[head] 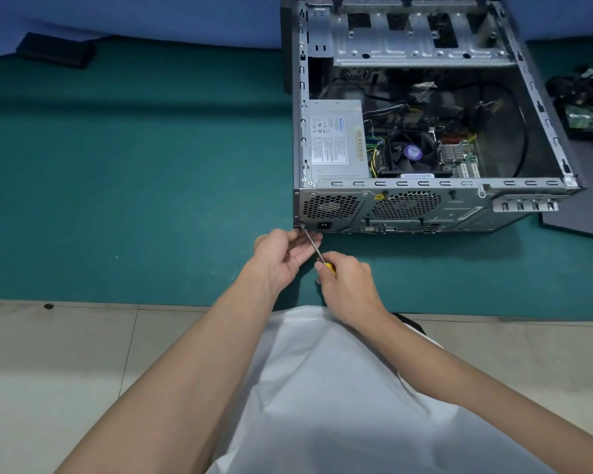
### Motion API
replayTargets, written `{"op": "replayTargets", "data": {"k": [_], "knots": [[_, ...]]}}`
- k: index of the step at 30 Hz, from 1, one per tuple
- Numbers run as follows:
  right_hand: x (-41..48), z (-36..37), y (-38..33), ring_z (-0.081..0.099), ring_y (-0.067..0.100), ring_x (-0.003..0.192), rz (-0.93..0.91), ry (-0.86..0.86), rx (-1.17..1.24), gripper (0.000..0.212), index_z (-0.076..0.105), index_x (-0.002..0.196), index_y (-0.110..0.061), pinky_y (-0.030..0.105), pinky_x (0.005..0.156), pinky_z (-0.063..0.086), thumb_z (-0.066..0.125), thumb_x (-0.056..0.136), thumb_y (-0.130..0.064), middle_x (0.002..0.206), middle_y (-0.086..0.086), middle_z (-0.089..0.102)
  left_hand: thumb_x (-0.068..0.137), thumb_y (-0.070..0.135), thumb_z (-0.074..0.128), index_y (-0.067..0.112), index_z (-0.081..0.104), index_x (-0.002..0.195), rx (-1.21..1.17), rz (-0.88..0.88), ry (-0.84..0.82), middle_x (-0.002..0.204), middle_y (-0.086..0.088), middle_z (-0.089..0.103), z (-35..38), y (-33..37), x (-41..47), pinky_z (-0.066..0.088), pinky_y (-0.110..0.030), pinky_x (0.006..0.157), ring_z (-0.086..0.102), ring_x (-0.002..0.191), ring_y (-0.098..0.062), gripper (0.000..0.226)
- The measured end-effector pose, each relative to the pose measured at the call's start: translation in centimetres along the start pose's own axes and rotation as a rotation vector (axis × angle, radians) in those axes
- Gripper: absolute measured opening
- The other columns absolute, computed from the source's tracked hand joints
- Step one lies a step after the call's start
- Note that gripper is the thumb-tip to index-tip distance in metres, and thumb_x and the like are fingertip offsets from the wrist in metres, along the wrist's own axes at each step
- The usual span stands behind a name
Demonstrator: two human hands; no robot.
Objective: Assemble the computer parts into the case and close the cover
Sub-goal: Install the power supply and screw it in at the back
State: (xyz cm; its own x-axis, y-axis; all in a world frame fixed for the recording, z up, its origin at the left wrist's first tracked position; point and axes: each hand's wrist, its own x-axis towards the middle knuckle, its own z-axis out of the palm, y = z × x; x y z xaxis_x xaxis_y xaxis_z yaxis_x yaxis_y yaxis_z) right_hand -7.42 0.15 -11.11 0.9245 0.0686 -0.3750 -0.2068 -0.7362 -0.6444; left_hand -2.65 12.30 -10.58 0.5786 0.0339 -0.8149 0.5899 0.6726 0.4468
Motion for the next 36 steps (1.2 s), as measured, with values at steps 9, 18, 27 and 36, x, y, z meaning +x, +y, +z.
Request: {"op": "replayTargets", "data": {"k": [9,18,27,36], "knots": [[0.2,0.0,-0.51,0.052,0.034,0.09,0.026,-0.039,-0.005,0.025,0.054,0.078,-0.014,0.033,0.069,0.037,0.043,0.099,-0.022,0.081,0.011,0.064,0.096,-0.011,0.043,-0.015,0.056,0.109,-0.003,0.003,0.011,0.077,-0.026,0.07,0.1,-0.11,0.08,0.061,-0.036,0.062,0.072,0.07,-0.032,0.02],[0.14,-0.45,-0.99,0.04,0.028,0.078,0.032,-0.045,-0.03,0.038,0.039,0.061,-0.023,0.03,0.063,0.029,0.043,0.098,-0.018,0.064,0.003,0.046,0.096,-0.011,0.042,-0.014,0.056,0.103,-0.008,0.0,0.023,0.08,-0.027,0.069,0.28,-0.01,-0.06,0.06,-0.036,0.058,0.072,0.066,-0.031,0.016],[0.19,-0.71,-0.76,0.053,0.034,0.083,0.051,-0.062,0.025,0.032,0.051,0.067,-0.014,0.038,0.07,0.048,0.044,0.097,-0.019,0.074,0.013,0.062,0.096,-0.009,0.042,-0.014,0.056,0.108,0.01,-0.004,0.027,0.081,-0.027,0.07,0.25,-0.06,0.04,0.061,-0.036,0.059,0.073,0.069,-0.031,0.019],[0.53,-0.63,-0.72,0.048,0.033,0.087,0.054,-0.066,0.022,0.036,0.046,0.062,-0.018,0.037,0.073,0.046,0.043,0.098,-0.019,0.073,0.013,0.061,0.095,-0.01,0.043,-0.014,0.057,0.104,0.016,0.006,0.023,0.078,-0.025,0.071,0.18,-0.1,0.03,0.06,-0.035,0.06,0.073,0.07,-0.031,0.017]]}}
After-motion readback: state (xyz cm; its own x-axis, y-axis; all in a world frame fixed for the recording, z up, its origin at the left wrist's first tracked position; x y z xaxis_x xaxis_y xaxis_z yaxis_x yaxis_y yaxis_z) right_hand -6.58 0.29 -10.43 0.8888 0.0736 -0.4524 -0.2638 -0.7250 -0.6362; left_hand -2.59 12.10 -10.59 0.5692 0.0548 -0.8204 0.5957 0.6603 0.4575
